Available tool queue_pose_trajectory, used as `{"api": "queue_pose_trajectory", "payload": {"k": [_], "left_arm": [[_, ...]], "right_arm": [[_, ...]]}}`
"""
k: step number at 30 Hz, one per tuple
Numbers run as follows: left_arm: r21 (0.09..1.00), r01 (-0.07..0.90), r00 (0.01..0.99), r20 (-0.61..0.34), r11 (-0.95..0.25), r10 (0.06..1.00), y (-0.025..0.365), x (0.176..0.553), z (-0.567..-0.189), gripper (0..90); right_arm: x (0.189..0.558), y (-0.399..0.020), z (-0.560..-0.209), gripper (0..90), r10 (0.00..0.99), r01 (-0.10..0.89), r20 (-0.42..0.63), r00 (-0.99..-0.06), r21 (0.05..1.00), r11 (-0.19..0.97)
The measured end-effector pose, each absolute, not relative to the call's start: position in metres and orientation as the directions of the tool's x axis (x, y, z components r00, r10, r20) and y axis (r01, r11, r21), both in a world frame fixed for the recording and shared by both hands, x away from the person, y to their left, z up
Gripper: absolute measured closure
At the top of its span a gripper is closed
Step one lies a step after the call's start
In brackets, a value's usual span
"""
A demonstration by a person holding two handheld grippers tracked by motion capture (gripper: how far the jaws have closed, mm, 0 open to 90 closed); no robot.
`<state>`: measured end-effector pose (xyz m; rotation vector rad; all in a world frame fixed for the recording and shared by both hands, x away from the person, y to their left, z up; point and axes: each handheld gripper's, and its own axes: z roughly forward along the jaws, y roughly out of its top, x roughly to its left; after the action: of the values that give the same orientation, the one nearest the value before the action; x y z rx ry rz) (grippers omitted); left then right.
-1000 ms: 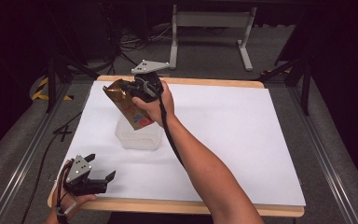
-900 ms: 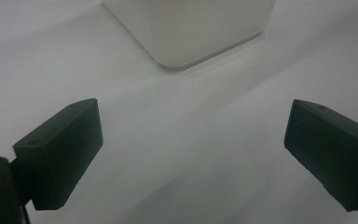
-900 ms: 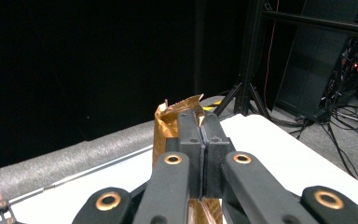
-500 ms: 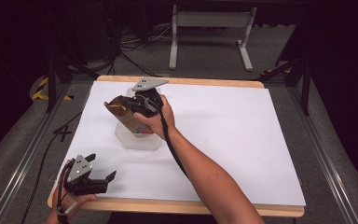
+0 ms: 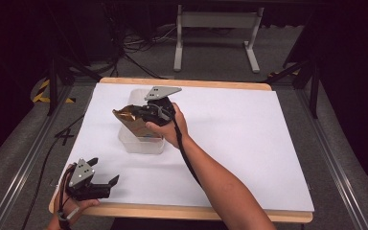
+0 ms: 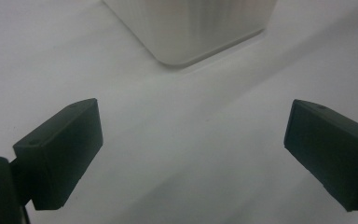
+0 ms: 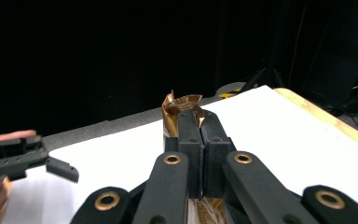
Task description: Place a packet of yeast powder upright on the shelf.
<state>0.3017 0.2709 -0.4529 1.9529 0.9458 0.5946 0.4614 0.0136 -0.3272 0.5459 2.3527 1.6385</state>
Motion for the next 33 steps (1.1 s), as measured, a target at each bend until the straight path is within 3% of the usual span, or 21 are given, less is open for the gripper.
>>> {"api": "queue_pose_trajectory", "payload": {"k": [33], "left_arm": [[0.850, 0.388, 0.602, 0.059, -0.357, 0.796, 0.269, 0.302, -0.453, 5.1]], "right_arm": [[0.453, -0.027, -0.331, 88.8, 0.456, 0.149, -0.022, -0.890, 0.930, 0.335]]}}
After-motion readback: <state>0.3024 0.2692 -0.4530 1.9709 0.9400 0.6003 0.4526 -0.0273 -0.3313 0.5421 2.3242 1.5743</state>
